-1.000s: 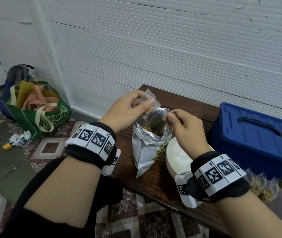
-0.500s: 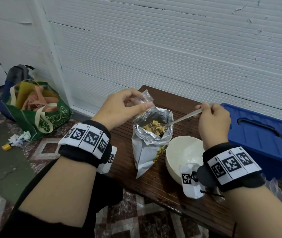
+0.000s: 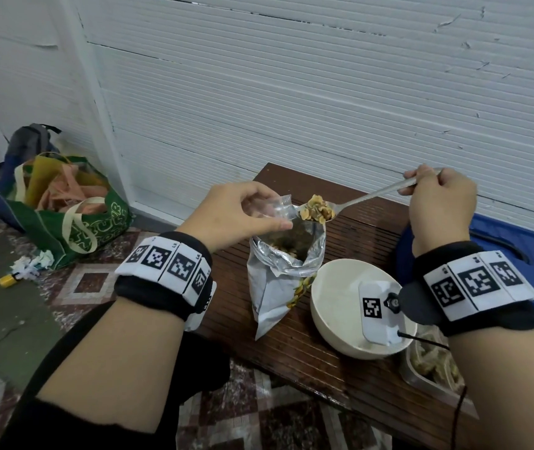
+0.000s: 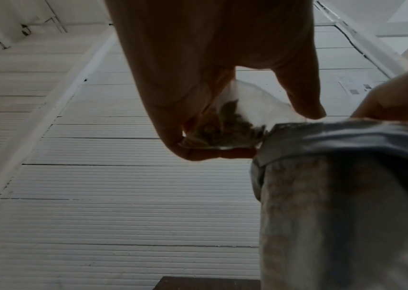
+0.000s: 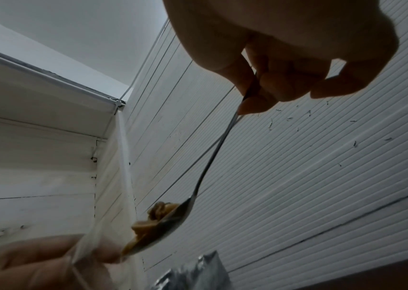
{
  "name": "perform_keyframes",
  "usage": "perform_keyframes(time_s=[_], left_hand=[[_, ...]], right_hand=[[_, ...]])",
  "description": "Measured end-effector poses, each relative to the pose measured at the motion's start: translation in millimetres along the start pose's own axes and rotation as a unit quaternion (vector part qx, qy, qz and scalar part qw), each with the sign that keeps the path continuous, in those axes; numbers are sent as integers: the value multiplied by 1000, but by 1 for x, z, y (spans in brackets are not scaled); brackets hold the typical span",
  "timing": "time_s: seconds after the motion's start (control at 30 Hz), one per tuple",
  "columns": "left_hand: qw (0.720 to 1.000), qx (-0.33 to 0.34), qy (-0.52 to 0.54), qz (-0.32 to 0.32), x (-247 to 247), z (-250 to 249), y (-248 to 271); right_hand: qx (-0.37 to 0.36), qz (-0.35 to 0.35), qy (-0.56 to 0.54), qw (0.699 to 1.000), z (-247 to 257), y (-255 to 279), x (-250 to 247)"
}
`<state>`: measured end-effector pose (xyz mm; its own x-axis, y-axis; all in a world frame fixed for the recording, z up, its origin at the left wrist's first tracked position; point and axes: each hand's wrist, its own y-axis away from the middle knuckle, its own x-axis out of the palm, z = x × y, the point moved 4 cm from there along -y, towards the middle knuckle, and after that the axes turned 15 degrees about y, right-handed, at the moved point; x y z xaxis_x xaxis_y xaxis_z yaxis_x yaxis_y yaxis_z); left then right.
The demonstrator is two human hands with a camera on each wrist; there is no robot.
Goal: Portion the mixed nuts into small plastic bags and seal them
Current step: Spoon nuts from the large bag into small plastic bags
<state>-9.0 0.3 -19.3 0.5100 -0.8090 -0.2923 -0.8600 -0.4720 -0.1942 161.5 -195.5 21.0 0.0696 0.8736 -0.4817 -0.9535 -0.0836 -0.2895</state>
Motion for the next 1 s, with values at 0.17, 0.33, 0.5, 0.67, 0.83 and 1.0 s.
perform_keyframes(time_s=[0.17, 0.33, 0.5, 0.67, 0.83, 1.0], left_hand=[[1000, 12, 8, -3, 7, -2, -2], [1000, 16, -5, 7, 11, -2, -4], [1000, 19, -1, 6, 15, -4, -4], [1000, 23, -7, 1, 16, -5, -3], [1000, 17, -7, 3, 16, -3, -3], [999, 19, 23, -35, 10, -4, -4]], right_hand=[[-25, 18, 15, 999, 12, 0, 5], [-38, 44, 18, 998, 17, 5, 14], [-63, 61, 2, 996, 23, 12, 20], [-114, 75, -37, 990, 31, 23, 24], [-173, 88, -98, 976, 38, 30, 21], [-210, 61, -137, 966, 40, 32, 11]])
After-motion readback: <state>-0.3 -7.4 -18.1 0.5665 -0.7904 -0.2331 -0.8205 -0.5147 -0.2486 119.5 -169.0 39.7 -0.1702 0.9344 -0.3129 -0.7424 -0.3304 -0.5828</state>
